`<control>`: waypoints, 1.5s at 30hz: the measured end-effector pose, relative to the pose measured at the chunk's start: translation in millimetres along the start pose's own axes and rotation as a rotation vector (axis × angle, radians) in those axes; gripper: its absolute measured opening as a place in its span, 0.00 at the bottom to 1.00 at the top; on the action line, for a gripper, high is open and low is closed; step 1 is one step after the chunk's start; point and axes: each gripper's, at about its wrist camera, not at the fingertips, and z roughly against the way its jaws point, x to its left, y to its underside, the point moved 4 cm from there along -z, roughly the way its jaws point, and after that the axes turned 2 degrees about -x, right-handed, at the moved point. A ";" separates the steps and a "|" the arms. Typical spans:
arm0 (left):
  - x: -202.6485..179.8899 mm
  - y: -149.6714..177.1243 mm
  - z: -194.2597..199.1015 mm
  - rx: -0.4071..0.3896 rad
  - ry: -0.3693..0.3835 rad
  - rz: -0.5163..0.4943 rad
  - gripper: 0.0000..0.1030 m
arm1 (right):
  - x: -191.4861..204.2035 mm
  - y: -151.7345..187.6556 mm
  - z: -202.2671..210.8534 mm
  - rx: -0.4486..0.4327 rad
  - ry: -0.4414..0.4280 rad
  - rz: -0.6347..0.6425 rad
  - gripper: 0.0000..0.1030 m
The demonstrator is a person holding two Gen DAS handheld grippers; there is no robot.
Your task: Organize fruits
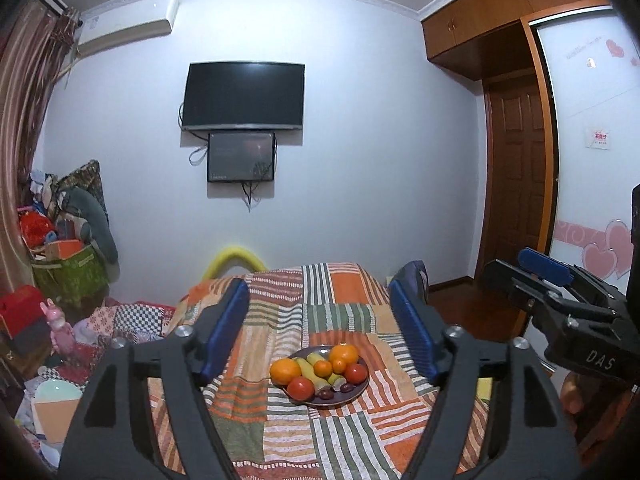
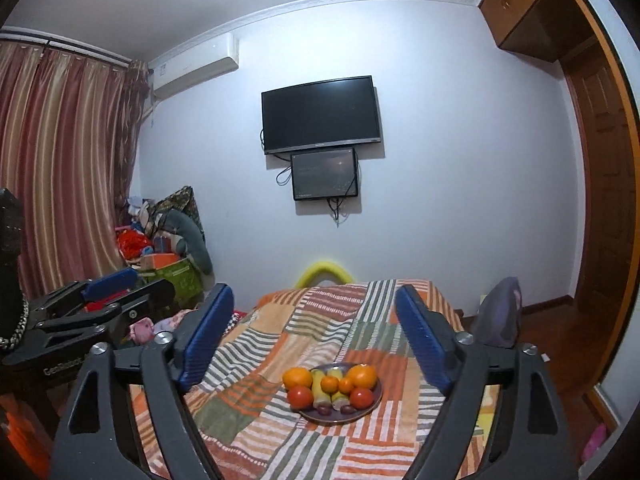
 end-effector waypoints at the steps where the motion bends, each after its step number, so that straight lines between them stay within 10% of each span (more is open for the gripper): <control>1: 2.4 0.3 -0.2 -0.007 -0.005 -0.003 0.77 | 2.5 0.1 3.6 -0.003 0.006 0.004 0.86; 11: 4.3 3.9 9.0 -0.019 -0.027 0.013 0.95 | 6.2 4.1 9.9 0.000 0.042 0.023 1.00; 45: 4.2 9.1 10.2 -0.007 -0.046 0.010 1.00 | 3.5 1.2 23.5 0.003 0.061 0.003 1.00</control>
